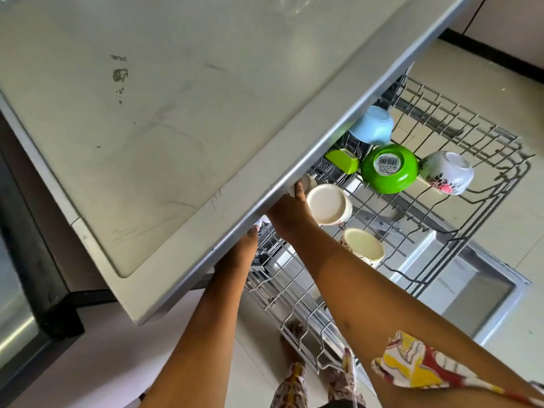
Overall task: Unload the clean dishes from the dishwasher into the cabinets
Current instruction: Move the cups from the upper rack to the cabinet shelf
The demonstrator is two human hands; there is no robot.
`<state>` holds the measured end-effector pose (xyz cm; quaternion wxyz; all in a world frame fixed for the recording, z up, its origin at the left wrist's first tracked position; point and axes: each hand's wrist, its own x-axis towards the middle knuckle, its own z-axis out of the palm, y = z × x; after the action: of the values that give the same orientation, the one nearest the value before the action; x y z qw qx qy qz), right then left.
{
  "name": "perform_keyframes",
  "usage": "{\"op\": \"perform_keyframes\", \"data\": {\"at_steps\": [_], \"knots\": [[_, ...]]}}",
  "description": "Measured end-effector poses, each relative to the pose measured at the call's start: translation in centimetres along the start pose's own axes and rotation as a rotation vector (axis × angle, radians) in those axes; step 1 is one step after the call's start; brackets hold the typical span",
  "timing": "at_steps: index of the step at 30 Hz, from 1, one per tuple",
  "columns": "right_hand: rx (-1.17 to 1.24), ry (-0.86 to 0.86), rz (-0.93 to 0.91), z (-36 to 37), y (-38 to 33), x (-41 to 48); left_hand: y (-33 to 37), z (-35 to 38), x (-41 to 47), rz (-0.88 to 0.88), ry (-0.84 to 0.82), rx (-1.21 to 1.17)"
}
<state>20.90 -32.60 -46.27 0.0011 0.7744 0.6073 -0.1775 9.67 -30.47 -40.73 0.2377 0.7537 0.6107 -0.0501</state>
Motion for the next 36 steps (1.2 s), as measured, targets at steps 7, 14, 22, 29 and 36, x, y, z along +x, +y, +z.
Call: {"op": "perform_keyframes", "data": {"at_steps": [7, 14, 22, 29, 36], "knots": [[-0.047, 0.149, 0.135, -0.4, 2.8, -3.8, 0.8, 1.1, -1.6, 0.262, 0.013, 0.163], [0.04, 0.044, 0.195, -0.3, 6.7, -5.6, 1.8, 5.6, -2.4, 0.344, -0.058, 0.172], [0.079, 0.071, 0.232, -0.7, 6.1, -5.9, 1.7, 7.4, -1.8, 0.402, -0.066, 0.216], [0.188, 0.132, 0.286, -2.2, 6.1, -6.7, 1.1, 6.9, -1.6, 0.358, -0.169, 0.236], [0.544, 0.346, 0.582, -5.6, 7.8, -10.7, 3.3, 5.5, -3.2, 0.343, -0.139, 0.283]]}}
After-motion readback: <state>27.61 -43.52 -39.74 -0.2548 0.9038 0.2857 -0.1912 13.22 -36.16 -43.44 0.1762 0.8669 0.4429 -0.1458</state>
